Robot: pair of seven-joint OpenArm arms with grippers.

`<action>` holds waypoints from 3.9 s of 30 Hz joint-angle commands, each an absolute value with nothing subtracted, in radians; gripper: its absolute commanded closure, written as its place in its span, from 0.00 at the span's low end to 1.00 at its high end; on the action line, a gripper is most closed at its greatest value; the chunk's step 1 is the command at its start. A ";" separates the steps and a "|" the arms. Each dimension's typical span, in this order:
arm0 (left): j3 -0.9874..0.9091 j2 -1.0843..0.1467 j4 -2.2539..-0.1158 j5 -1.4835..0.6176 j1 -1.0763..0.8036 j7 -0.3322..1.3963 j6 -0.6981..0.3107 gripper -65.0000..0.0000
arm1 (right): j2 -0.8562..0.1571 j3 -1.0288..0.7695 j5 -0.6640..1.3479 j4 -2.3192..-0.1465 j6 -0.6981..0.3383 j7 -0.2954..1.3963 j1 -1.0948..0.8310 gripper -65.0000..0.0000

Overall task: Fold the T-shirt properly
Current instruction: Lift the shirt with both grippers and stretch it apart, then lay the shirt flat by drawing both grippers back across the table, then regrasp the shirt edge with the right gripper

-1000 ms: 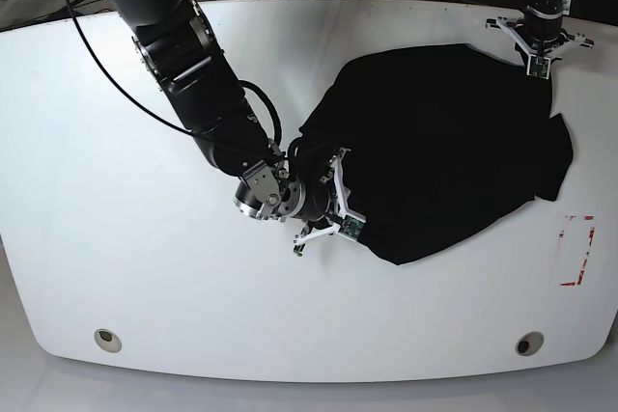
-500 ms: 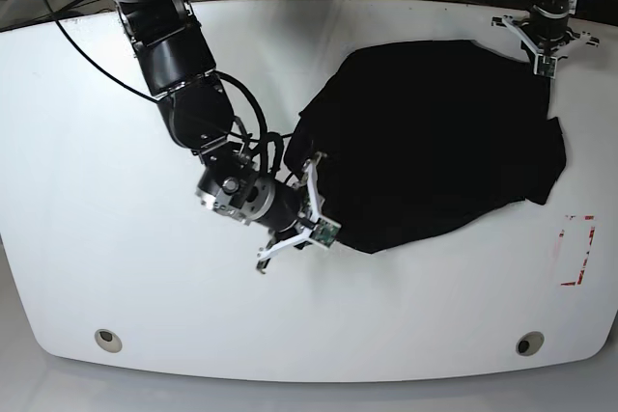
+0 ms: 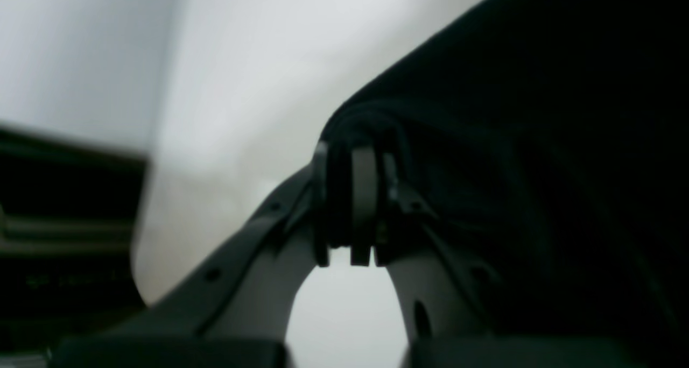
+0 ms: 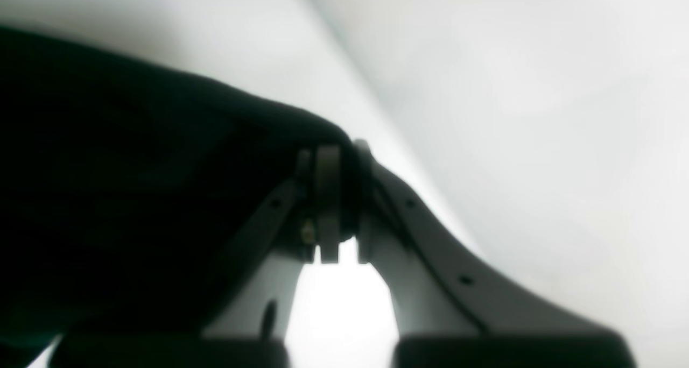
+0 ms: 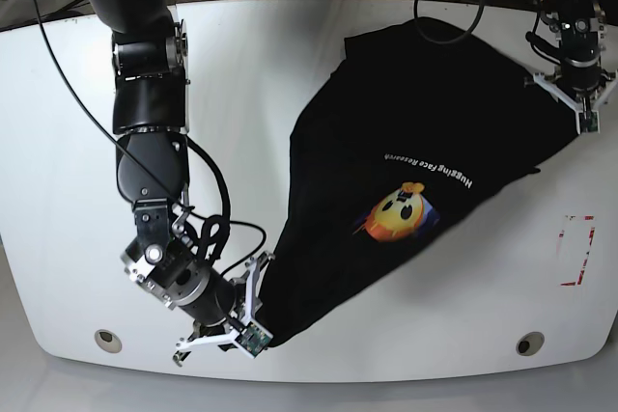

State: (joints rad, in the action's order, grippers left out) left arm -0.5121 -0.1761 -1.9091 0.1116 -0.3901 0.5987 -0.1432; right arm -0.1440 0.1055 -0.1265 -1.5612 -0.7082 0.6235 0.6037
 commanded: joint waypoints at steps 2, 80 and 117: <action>-0.519 -0.200 -2.000 0.117 -0.317 0.702 -0.130 1.00 | -0.150 0.077 -0.124 -1.581 -0.698 0.667 0.699 1.00; -0.460 -0.328 -1.633 0.116 -0.479 0.495 -0.430 1.00 | -0.200 -0.367 0.657 -1.919 -0.698 1.084 -0.162 0.31; -0.458 -0.326 -1.629 0.116 -0.473 0.495 -0.430 1.00 | -0.094 -0.081 0.452 -1.449 -0.698 0.983 0.101 0.33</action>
